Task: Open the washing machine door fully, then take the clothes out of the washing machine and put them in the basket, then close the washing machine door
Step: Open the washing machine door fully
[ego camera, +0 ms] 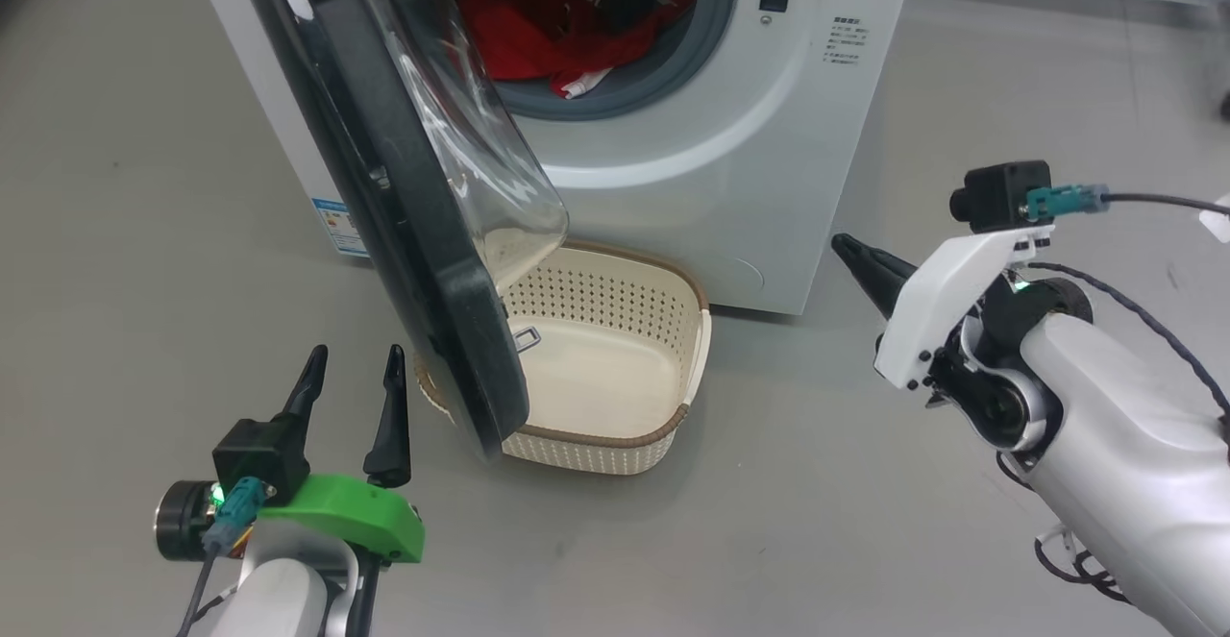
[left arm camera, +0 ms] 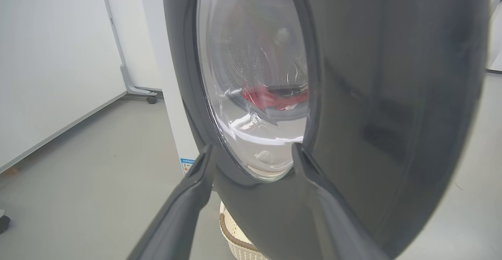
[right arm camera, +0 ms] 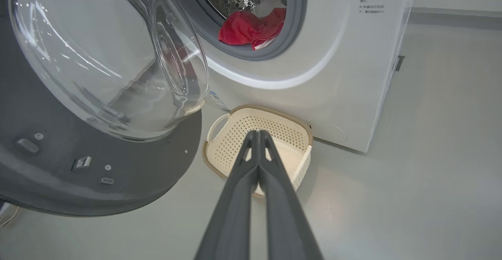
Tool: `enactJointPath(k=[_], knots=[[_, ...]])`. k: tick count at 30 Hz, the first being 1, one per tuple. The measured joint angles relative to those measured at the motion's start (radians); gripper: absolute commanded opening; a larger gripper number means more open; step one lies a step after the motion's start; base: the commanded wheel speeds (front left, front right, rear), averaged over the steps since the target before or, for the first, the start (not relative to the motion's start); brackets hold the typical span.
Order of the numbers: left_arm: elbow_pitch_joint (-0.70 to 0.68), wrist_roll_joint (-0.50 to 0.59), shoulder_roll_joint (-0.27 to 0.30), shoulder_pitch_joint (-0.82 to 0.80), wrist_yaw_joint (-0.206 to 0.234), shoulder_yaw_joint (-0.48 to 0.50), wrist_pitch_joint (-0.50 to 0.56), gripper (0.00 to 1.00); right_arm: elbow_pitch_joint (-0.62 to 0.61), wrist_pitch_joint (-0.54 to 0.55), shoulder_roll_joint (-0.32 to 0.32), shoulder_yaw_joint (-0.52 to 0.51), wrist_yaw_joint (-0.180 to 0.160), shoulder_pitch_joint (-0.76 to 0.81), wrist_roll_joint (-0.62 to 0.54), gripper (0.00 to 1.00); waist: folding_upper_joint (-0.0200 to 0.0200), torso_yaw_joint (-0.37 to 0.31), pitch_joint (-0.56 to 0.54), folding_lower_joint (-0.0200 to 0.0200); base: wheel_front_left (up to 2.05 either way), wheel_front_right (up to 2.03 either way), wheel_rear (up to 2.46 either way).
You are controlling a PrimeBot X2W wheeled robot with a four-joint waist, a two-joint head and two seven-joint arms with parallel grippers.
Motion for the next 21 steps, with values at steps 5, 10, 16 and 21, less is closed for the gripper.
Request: enactJointPath(k=[5, 10, 16, 21], knots=[[-0.002, 0.000, 0.002, 0.009, 0.000, 0.015, 0.000, 1.00, -0.022, -0.124, -0.027, 0.014, -0.045, 0.070, -0.088, 0.00, 0.0000, -0.029, -0.014, 0.0000, 0.00, 0.00, 0.00], [-0.004, 0.001, 0.007, 0.028, 0.000, 0.026, 0.000, 1.00, -0.051, -0.243, -0.029, 0.013, -0.091, 0.140, -0.142, 0.00, 0.0000, -0.055, -0.028, 0.0000, 0.00, 0.00, 0.00], [-0.007, 0.008, 0.010, 0.051, 0.000, 0.040, 0.000, 1.00, -0.086, -0.373, -0.036, -0.011, -0.144, 0.225, -0.170, 0.00, 0.0000, -0.084, -0.041, 0.0000, 0.00, 0.00, 0.00], [-0.007, 0.009, 0.009, 0.058, -0.002, 0.041, 0.000, 1.00, -0.106, -0.446, -0.056, -0.043, -0.173, 0.300, -0.180, 0.00, 0.0000, -0.099, -0.048, 0.0000, 0.00, 0.00, 0.00]])
